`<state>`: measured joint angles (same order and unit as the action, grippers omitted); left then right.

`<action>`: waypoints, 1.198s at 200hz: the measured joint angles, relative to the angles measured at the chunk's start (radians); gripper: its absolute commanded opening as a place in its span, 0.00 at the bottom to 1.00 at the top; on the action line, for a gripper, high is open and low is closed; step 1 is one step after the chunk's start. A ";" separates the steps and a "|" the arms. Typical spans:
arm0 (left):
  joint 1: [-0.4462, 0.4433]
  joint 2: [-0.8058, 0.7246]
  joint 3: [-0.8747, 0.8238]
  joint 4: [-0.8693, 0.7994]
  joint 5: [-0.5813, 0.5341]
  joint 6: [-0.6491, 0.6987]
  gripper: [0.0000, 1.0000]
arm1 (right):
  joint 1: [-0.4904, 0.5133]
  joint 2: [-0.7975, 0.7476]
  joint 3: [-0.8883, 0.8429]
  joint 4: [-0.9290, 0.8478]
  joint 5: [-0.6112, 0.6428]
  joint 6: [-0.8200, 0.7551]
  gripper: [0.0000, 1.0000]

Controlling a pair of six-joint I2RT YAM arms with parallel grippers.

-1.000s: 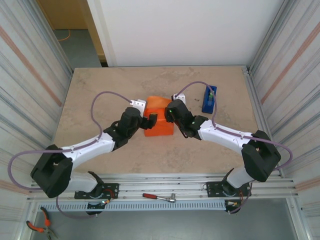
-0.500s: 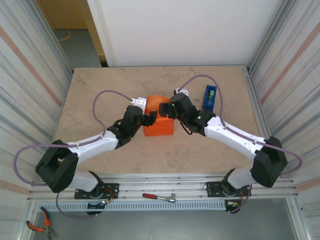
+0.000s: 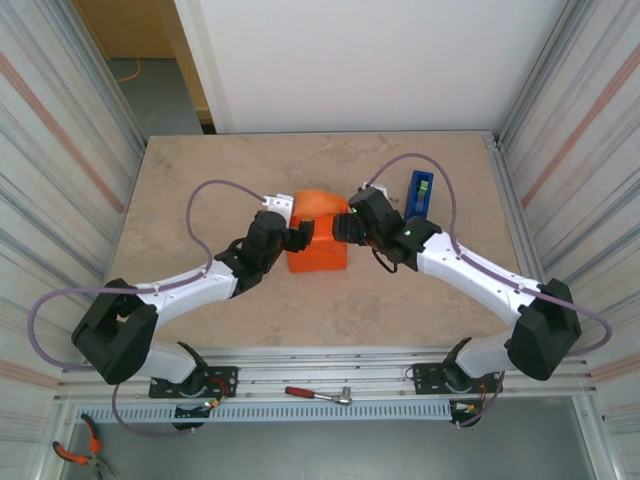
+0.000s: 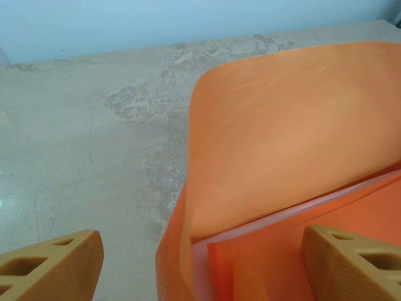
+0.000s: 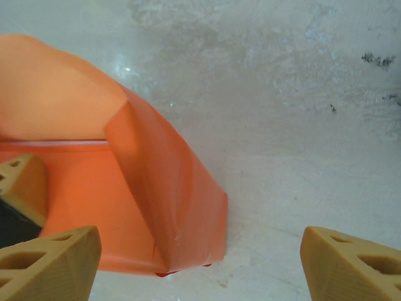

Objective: Wrap the gift box in paper
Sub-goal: Fold the wrapping paper for the gift box.

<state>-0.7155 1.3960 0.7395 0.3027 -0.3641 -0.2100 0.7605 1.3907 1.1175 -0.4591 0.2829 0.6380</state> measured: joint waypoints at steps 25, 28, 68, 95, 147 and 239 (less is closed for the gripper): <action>0.000 0.000 0.000 0.000 0.000 0.000 0.82 | -0.004 0.050 0.013 -0.006 -0.003 -0.016 0.64; 0.000 0.000 0.000 0.000 0.000 0.000 0.82 | -0.004 0.055 0.015 -0.006 -0.005 -0.021 0.60; 0.000 0.003 0.000 0.006 0.000 0.000 0.81 | -0.020 0.096 0.046 0.014 -0.036 -0.047 0.00; 0.000 0.007 0.000 0.014 0.000 0.000 0.80 | -0.029 0.096 0.052 0.021 -0.054 -0.052 0.20; 0.000 0.008 0.000 0.015 0.000 0.000 0.79 | -0.051 0.096 0.103 0.014 -0.075 -0.065 0.00; 0.000 0.009 0.000 0.017 0.004 0.000 0.77 | -0.076 0.118 0.134 0.009 -0.118 -0.074 0.01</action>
<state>-0.7158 1.4048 0.7395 0.3195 -0.3603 -0.2100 0.6842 1.5089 1.2518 -0.4503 0.1646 0.5644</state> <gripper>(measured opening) 0.775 0.091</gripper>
